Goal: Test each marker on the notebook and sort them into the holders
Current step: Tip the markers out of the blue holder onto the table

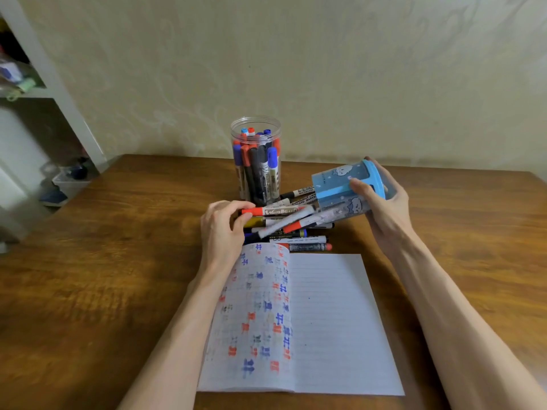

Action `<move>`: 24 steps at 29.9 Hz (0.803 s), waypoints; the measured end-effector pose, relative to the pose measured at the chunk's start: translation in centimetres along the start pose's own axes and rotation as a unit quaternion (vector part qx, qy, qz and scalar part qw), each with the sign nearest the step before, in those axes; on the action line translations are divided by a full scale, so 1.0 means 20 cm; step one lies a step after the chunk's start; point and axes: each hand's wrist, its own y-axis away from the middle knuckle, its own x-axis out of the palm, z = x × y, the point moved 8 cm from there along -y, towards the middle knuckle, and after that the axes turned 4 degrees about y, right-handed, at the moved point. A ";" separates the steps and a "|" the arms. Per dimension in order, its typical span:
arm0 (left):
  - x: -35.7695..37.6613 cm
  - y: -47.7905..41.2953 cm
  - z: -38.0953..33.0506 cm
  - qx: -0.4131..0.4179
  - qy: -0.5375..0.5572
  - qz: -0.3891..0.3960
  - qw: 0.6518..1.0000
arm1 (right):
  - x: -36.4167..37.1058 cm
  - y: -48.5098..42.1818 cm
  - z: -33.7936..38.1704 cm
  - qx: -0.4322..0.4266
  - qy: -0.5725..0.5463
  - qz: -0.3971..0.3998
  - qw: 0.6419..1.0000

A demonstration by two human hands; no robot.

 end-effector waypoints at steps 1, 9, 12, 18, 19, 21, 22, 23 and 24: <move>0.01 0.00 0.01 -0.002 -0.009 0.006 1.000 | 0.00 0.00 0.01 -0.001 0.003 -0.005 1.000; 0.20 0.06 -0.02 0.056 -0.057 0.171 0.982 | -0.03 0.01 0.25 -0.090 0.084 -0.026 0.992; 0.20 0.06 -0.02 0.074 -0.064 0.165 0.981 | -0.04 0.02 0.32 -0.122 0.122 -0.039 0.984; 0.22 0.07 -0.04 0.087 -0.071 0.149 0.982 | -0.04 0.03 0.42 -0.165 0.141 -0.053 0.975; 0.23 0.07 -0.04 0.089 -0.073 0.148 0.982 | -0.03 0.02 0.43 -0.165 0.139 -0.052 0.975; 0.24 0.06 -0.06 0.093 -0.078 0.147 0.982 | 0.00 0.03 0.41 -0.158 0.125 -0.043 0.979; 0.25 0.06 -0.06 0.092 -0.078 0.147 0.982 | 0.04 0.03 0.40 -0.153 0.118 -0.034 0.981; 0.26 0.06 -0.07 0.093 -0.077 0.147 0.982 | 0.07 0.04 0.39 -0.148 0.114 -0.022 0.982; 0.26 0.06 -0.08 0.096 -0.074 0.147 0.982 | 0.11 0.04 0.38 -0.146 0.115 -0.010 0.983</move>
